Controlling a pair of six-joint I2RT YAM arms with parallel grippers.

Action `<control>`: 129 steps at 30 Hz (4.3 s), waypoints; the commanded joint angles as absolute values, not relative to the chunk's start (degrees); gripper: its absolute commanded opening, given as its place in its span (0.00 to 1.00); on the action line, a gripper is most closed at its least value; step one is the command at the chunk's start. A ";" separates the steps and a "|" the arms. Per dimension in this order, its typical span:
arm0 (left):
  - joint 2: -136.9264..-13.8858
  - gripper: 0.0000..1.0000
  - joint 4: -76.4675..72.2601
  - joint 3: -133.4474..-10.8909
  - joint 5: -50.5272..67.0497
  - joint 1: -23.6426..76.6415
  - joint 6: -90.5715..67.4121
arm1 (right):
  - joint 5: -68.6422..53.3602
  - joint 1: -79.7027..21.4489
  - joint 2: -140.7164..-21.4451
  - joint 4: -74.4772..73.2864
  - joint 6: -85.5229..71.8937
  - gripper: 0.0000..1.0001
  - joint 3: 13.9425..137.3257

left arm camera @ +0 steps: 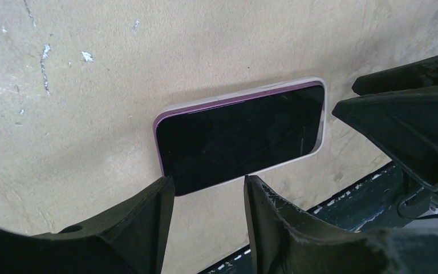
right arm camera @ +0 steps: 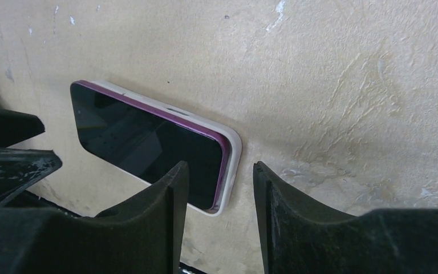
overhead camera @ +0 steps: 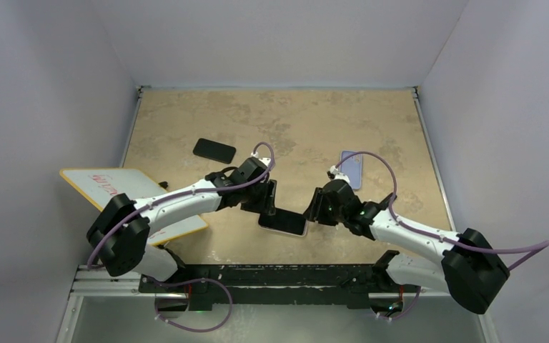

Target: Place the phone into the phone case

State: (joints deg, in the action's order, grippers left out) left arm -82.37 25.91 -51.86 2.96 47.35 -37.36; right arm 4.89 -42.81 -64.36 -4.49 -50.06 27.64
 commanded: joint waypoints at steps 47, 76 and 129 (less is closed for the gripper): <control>-89.47 0.27 18.41 -50.82 6.08 52.25 -41.28 | -4.44 -44.09 -67.20 12.10 -63.07 0.42 19.51; -77.69 0.22 16.99 -44.20 12.40 53.40 -38.53 | -20.11 -34.53 -76.13 3.82 -27.87 0.73 37.11; -88.97 0.17 16.33 -50.21 -2.63 43.03 -40.68 | -17.05 -33.22 -65.62 6.45 -32.24 0.72 29.52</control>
State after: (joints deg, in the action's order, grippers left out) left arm -91.92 21.28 -48.53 5.61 44.82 -40.91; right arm -22.20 -33.26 -64.58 5.32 -33.30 24.86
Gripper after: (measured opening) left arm 0.130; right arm 0.694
